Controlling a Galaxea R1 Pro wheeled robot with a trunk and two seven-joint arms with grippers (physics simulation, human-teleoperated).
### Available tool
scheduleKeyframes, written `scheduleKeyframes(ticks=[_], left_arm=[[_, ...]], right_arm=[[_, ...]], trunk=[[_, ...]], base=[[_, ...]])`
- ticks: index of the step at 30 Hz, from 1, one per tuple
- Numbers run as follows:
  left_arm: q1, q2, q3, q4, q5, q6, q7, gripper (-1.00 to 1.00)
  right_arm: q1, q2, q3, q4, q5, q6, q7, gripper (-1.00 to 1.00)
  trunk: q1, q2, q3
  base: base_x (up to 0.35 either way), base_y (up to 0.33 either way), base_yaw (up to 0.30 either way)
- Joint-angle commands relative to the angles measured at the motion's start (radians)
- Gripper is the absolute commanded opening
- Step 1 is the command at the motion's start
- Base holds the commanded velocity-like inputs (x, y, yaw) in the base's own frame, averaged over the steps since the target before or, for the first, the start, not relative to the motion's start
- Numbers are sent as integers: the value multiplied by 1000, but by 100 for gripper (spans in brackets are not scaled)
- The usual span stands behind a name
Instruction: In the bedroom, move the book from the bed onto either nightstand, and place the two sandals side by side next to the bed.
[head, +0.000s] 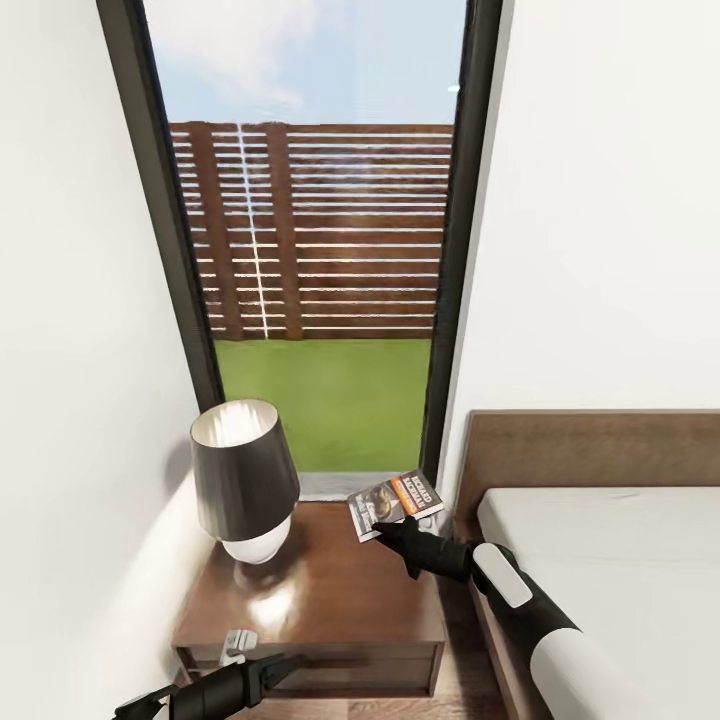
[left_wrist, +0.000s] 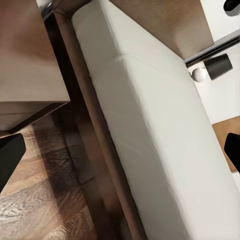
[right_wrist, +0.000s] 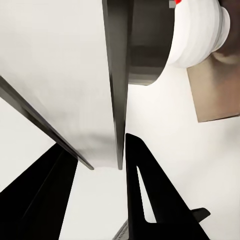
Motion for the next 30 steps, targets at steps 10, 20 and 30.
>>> scheduleKeyframes(ticks=[10,20,30], left_arm=[[-1,1,-6,0,10,11,-2,100],[-1,3,-4,0,12,11,-17,100],[-2,37,27,-9,48,74,-373,100]], right_arm=[[-1,0,0,1,5,1,6,-100],[-1,0,0,1,5,1,7,-100],[-1,0,0,1,5,0,6,-100]], trunk=[[0,-1,-1],[0,-1,-1],[0,-1,-1]], base=[[196,55,0],[61,11,0],[0,0,0]])
